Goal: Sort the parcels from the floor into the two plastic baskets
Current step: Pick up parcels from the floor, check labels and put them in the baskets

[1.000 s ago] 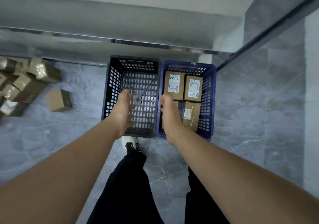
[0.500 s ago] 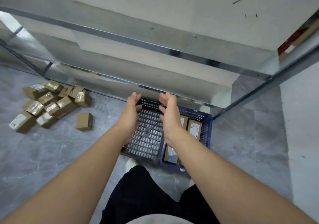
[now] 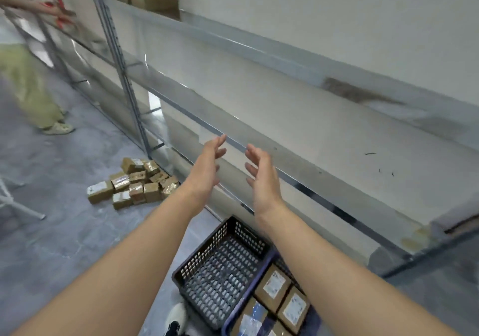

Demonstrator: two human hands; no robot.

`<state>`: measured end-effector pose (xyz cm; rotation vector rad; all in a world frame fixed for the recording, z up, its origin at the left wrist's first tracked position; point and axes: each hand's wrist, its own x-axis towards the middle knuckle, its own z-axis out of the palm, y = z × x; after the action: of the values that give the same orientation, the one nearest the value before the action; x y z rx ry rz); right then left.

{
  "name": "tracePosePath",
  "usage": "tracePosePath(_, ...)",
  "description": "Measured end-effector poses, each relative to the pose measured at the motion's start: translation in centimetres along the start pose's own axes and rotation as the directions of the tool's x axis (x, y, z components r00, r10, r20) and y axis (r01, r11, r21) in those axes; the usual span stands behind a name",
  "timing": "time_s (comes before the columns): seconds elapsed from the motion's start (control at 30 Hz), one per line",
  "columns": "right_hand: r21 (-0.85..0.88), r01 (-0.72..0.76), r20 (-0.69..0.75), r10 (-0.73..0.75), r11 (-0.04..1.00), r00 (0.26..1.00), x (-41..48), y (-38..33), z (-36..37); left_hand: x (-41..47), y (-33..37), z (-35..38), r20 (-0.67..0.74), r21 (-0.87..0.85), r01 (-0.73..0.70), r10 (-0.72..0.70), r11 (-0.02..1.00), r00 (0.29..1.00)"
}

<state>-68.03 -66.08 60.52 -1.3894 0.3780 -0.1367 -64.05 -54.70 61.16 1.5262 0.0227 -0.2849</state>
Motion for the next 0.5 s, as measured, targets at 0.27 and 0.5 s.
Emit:
tracePosePath(0.27,-0.035,0.069,0.208,-0.061,0.997,0.976,-2.3,-3.5,6.4,-5.2,5.0,-5.9,-0.202,-0.036,-0.095,0.086,0.995,0.976)
tracePosePath(0.5,-0.053,0.045,0.33,-0.025,0.998,0.944,-4.2,-1.6,13.9,-6.4,3.9,-14.9,-0.355,-0.051,-0.098,0.074,0.994,0.932)
